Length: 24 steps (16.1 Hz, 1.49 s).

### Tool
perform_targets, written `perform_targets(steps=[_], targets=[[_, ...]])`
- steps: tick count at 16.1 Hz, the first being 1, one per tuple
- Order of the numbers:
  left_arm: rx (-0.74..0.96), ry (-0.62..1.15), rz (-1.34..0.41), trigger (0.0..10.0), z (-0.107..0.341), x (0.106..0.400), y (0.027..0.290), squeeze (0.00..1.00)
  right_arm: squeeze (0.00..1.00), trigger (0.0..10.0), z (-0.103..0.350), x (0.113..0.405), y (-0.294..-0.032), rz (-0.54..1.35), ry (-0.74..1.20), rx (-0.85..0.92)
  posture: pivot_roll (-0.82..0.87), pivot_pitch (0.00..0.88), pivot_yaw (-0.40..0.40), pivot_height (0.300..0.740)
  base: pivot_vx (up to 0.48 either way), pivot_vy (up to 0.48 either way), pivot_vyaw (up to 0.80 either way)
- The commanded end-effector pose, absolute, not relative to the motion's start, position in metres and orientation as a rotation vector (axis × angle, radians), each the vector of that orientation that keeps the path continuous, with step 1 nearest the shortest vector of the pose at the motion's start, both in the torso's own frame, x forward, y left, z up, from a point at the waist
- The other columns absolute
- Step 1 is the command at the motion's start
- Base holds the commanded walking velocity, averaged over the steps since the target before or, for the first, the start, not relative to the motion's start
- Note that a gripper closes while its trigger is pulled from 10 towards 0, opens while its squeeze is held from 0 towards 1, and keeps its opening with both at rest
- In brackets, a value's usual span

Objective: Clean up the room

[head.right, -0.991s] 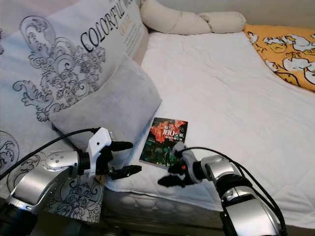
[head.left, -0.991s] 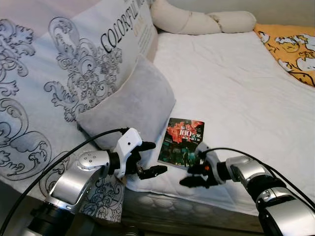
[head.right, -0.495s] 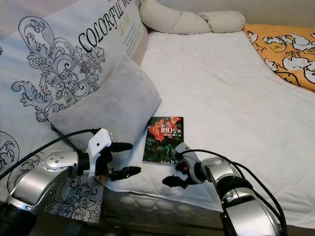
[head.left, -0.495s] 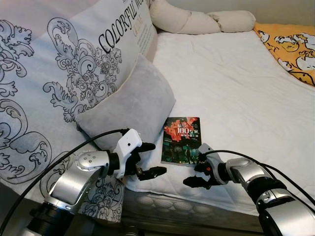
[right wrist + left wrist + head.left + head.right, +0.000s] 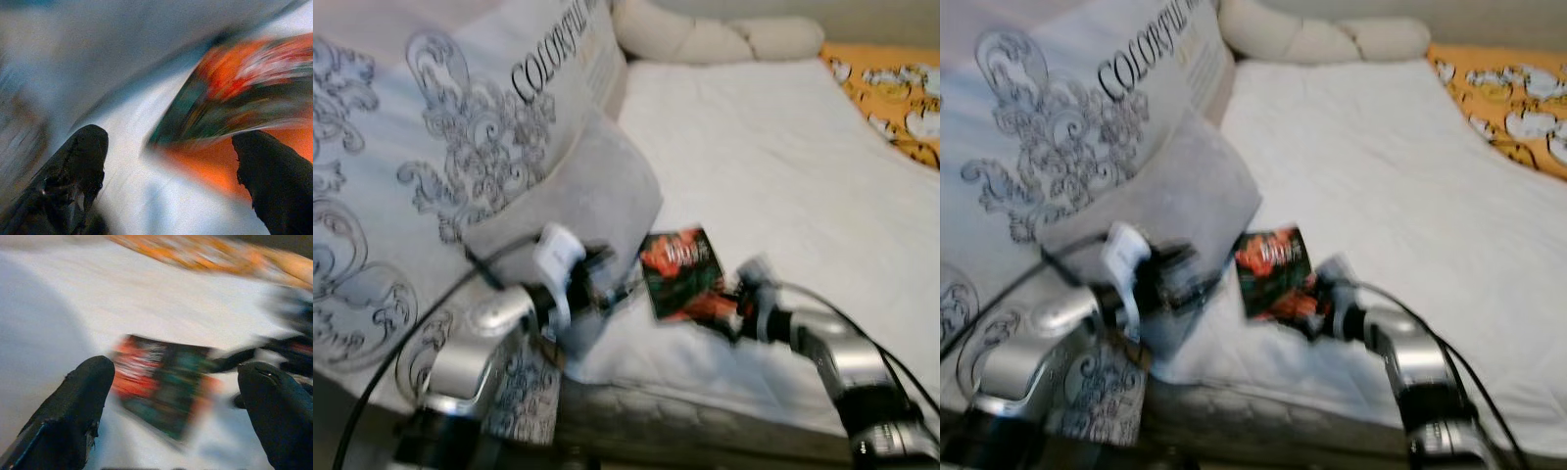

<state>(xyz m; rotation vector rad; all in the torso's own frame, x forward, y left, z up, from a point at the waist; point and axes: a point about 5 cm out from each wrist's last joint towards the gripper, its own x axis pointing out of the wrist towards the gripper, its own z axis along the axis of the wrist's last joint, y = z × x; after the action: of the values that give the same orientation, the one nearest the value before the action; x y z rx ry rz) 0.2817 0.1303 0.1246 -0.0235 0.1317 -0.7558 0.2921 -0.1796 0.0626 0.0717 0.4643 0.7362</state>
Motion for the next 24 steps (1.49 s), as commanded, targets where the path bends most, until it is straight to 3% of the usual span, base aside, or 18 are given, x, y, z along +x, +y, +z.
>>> perform_targets(steps=[1, 4, 7, 8, 14, 18, 19, 24], targets=[[0.003, 0.097, -0.618, 10.0, 0.127, 0.286, 0.142, 0.00, 1.00, 10.0, 0.076, 0.294, -0.177, 0.647, 0.386, 0.084, 0.03, 0.000, 0.073, 0.740, 0.000, 0.000, 0.00], [0.045, 0.097, -0.469, 10.0, 0.122, 0.282, 0.152, 0.00, 1.00, 10.0, 0.079, 0.281, -0.153, 0.535, 0.290, 0.135, 0.01, 0.000, 0.050, 0.740, 0.000, -0.230, 0.00], [0.068, 0.096, -0.332, 10.0, 0.116, 0.281, 0.161, 0.00, 1.00, 10.0, 0.083, 0.287, -0.158, 0.283, 0.240, 0.202, 0.02, 0.000, 0.026, 0.740, 0.000, -0.395, 0.00], [0.074, 0.098, -0.269, 10.0, 0.114, 0.280, 0.166, 0.00, 1.00, 10.0, 0.088, 0.285, -0.163, 0.193, 0.199, 0.116, 0.03, 0.000, 0.018, 0.740, 0.000, -0.405, 0.00], [0.107, 0.104, -0.268, 10.0, 0.115, 0.279, 0.166, 0.00, 1.00, 10.0, 0.082, 0.282, -0.152, 0.174, 0.224, 0.062, 0.07, 0.000, 0.013, 0.740, 0.000, -0.401, 0.00], [0.097, 0.133, -0.251, 10.0, 0.112, 0.278, 0.170, 0.00, 1.00, 10.0, 0.077, 0.280, -0.159, 0.127, 0.271, 0.006, 0.07, 0.000, 0.018, 0.740, 0.000, -0.165, 0.00], [0.122, 0.132, -0.263, 10.0, 0.110, 0.275, 0.169, 0.00, 0.00, 10.0, 0.075, 0.279, -0.161, 0.113, 0.280, 0.007, 0.07, 0.000, 0.012, 0.740, 0.000, 0.000, 0.00], [0.136, 0.127, -0.270, 10.0, 0.111, 0.273, 0.168, 0.00, 0.00, 10.0, 0.074, 0.279, -0.161, 0.091, 0.281, -0.035, 0.08, 0.000, 0.021, 0.740, 0.000, 0.000, 0.00]])
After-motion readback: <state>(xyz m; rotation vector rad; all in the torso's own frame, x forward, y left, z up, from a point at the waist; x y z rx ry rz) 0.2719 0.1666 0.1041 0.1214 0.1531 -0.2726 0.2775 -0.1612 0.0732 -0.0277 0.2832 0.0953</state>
